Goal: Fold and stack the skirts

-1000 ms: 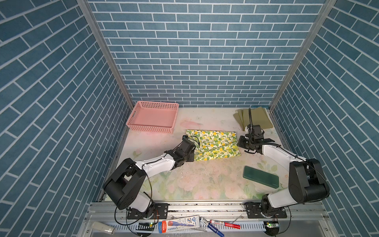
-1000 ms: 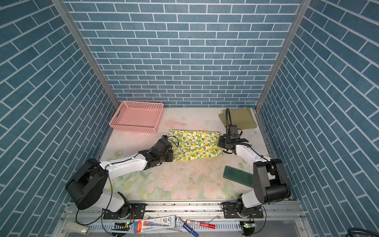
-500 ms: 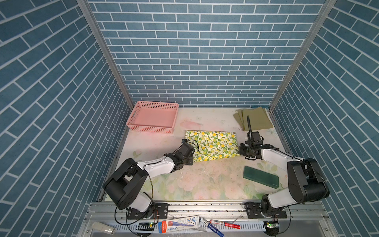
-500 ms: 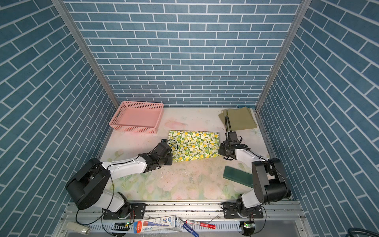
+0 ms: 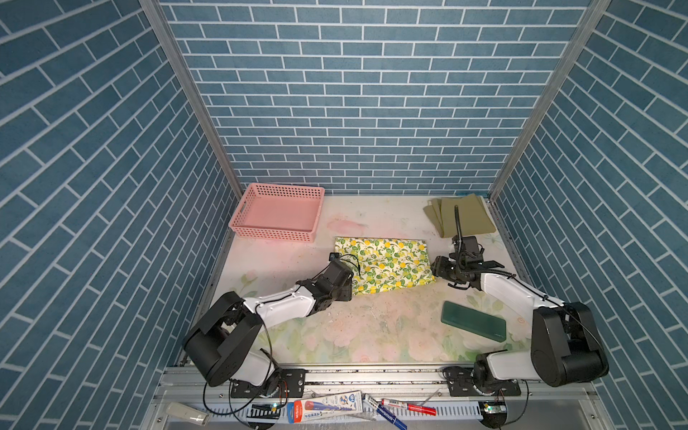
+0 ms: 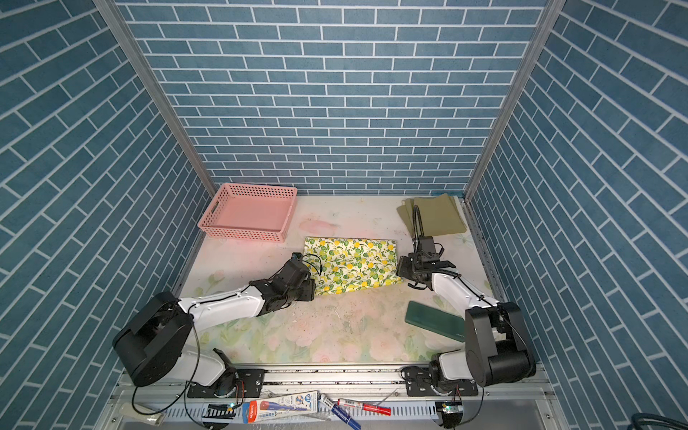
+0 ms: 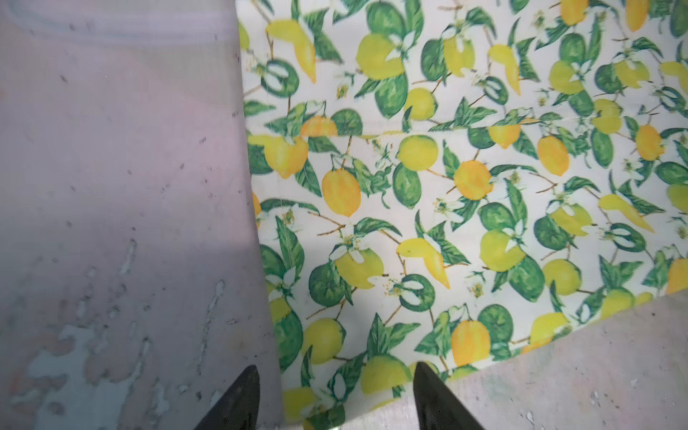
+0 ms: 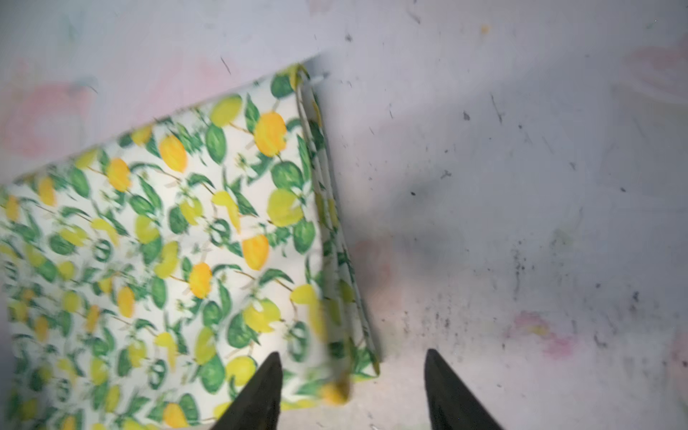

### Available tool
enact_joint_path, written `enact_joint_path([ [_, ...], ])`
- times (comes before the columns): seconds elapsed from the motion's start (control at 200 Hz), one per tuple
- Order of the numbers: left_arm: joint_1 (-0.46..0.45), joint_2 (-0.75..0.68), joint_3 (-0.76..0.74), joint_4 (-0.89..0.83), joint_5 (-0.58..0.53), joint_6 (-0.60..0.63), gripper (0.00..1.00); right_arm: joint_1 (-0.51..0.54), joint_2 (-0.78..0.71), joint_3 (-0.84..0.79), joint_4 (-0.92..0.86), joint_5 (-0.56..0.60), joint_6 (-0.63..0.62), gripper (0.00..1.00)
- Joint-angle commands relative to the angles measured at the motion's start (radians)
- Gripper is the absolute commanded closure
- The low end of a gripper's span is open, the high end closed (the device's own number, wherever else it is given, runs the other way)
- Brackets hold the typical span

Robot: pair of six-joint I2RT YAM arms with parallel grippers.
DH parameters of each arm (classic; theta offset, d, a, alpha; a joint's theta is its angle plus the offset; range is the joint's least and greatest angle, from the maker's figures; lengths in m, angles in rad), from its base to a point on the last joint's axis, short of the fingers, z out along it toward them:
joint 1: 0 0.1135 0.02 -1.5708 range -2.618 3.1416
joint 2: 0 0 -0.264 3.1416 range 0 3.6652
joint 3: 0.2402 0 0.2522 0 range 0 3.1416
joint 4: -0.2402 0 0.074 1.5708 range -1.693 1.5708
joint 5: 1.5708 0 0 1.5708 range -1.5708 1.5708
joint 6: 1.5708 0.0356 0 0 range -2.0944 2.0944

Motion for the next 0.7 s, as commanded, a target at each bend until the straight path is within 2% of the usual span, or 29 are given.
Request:
enact_joint_path([
  [0.0,-0.003,-0.034,0.051,-0.047,-0.044,0.043,0.29,-0.006,0.002,0.054,-0.026,-0.018,-0.003,0.32],
  [0.17,0.002,-0.001,0.113,-0.076,-0.048,0.073,0.25,-0.045,0.052,0.087,0.013,-0.111,0.011,0.28],
  [0.295,0.041,0.079,0.172,-0.101,-0.031,0.087,0.24,-0.080,0.156,0.123,0.037,-0.187,0.008,0.27],
  [0.41,0.085,0.147,0.213,-0.092,0.004,0.094,0.24,-0.090,0.208,0.118,0.073,-0.200,0.008,0.27],
  [0.695,0.157,0.317,0.299,-0.071,0.064,0.111,0.24,-0.103,0.326,0.118,0.117,-0.248,0.008,0.37],
])
